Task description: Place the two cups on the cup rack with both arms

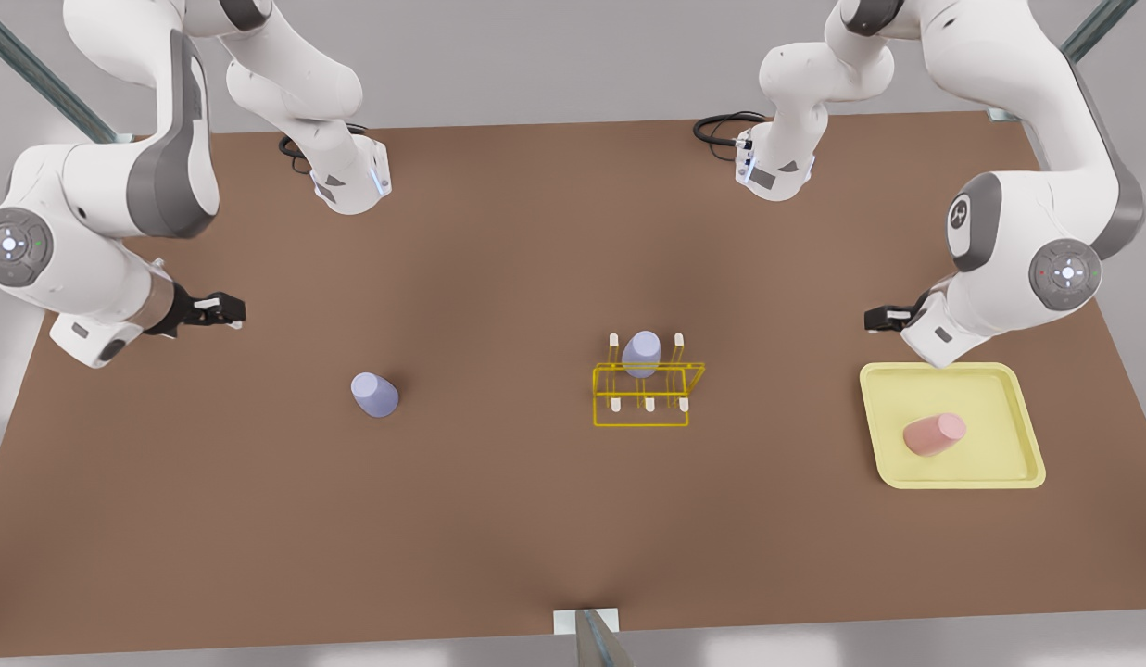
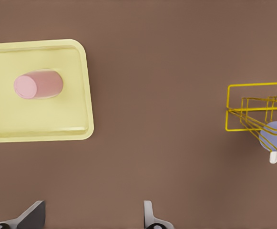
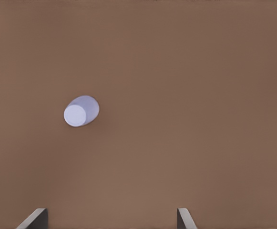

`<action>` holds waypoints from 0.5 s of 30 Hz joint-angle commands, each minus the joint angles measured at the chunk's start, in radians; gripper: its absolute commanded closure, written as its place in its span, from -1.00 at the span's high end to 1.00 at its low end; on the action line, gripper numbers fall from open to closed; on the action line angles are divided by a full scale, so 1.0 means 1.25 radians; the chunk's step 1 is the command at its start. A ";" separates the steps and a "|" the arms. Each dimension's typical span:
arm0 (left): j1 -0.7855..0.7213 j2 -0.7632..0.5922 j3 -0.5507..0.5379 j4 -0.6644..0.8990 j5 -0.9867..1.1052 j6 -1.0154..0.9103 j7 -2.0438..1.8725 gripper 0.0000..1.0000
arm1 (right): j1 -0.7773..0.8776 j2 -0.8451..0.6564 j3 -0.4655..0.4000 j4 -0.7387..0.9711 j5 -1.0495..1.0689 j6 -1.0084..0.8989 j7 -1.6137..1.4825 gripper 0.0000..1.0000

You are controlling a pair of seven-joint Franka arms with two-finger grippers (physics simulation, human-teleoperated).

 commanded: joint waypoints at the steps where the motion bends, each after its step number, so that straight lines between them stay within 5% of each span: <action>1: -0.001 0.000 0.000 0.000 0.000 0.007 -0.002 1.00 | 0.001 0.001 0.000 0.000 -0.001 0.011 0.068 1.00; 3: 0.018 0.041 0.005 0.015 0.010 0.015 0.001 1.00 | 0.011 0.038 0.003 0.006 -0.004 0.033 0.068 1.00; 6: 0.170 0.277 -0.001 0.206 0.012 0.097 0.119 1.00 | 0.071 0.168 0.005 0.002 -0.005 0.182 0.124 1.00; 9: 0.195 0.313 0.005 0.136 0.010 0.298 0.185 1.00 | 0.071 0.246 0.004 -0.010 -0.005 0.291 0.131 1.00; 15: 0.227 0.343 0.027 0.036 0.027 0.460 0.250 1.00 | 0.120 0.243 0.005 -0.183 0.003 0.506 0.264 1.00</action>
